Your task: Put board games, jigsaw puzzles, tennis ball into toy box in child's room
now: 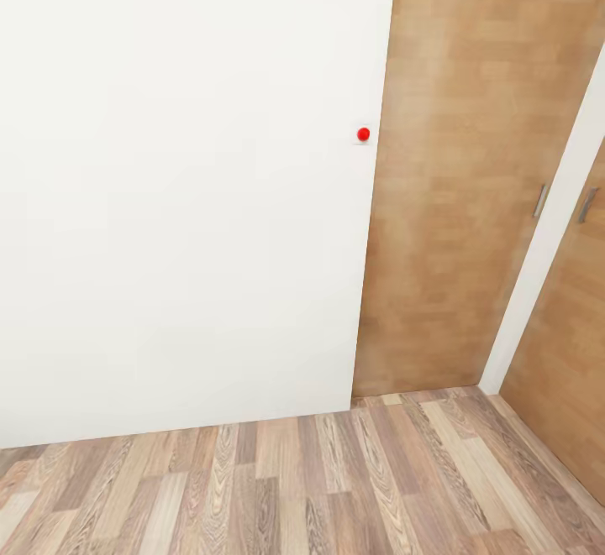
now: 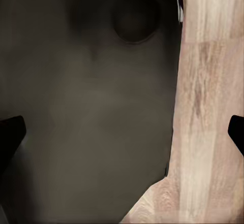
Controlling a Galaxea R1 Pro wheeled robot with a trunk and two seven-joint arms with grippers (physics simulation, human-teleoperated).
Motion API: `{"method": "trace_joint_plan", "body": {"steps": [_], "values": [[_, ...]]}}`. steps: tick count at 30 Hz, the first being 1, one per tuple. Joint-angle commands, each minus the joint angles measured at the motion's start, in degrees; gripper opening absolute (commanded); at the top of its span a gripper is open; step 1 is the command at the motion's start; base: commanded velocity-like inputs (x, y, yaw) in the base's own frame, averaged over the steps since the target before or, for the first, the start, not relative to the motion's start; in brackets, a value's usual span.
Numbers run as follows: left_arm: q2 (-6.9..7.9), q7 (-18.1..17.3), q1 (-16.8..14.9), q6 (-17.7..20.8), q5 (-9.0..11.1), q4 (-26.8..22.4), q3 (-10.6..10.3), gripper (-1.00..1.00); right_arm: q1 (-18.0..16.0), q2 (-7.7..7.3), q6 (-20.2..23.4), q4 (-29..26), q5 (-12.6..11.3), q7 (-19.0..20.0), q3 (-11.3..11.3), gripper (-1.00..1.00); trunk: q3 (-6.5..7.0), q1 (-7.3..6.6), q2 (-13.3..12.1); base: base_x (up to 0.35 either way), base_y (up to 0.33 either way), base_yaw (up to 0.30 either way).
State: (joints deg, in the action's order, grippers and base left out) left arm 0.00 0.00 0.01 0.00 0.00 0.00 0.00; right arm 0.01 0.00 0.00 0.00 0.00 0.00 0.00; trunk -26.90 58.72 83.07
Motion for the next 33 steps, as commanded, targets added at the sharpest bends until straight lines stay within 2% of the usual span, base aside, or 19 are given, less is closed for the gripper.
{"method": "trace_joint_plan", "body": {"steps": [1, 5, 8, 14, 23, 33], "values": [[0.33, -0.33, 0.33, -0.27, 0.33, 0.33, 0.33, 1.0, 0.33, -0.33, 0.33, 0.33, 0.33, -0.33, 0.33, 1.0, -0.03, 0.0, 0.01, 0.0, 0.0, 0.0], [1.62, -1.61, 1.65, -0.26, 0.58, 1.63, 0.39, 1.0, 1.65, -0.35, 0.49, 1.64, 1.5, -0.74, 1.6, 1.0, -0.03, 0.0, 0.01, 0.0, 0.0, 0.0], [2.44, -1.51, 2.64, -1.0, 0.58, 1.77, 0.45, 1.0, 2.63, 0.34, -0.01, 1.63, 1.19, -0.71, 1.6, 1.0, -0.03, 0.0, 0.01, 0.0, 0.0, 0.0], [2.14, -1.13, 4.59, -2.92, 0.57, -0.15, 0.5, 1.0, 4.58, 1.13, -0.99, -0.29, 0.95, -0.7, 1.44, 1.0, -0.03, 0.0, 0.01, 0.0, 0.0, 0.0], [2.18, -1.03, 7.52, -3.3, 0.48, -1.98, 0.45, 1.0, 4.65, 1.3, -1.13, -3.19, 0.66, -0.77, 1.29, 1.0, -0.03, 0.0, 0.01, 0.0, 0.0, 0.0], [2.2, -0.92, 7.79, -3.82, 0.42, -2.57, 0.37, 1.0, 4.65, 1.31, -3.23, -3.52, -2.55, -0.83, 0.88, 1.0, -0.1, 0.0, 0.01, 0.0, 0.0, 0.035]]}}
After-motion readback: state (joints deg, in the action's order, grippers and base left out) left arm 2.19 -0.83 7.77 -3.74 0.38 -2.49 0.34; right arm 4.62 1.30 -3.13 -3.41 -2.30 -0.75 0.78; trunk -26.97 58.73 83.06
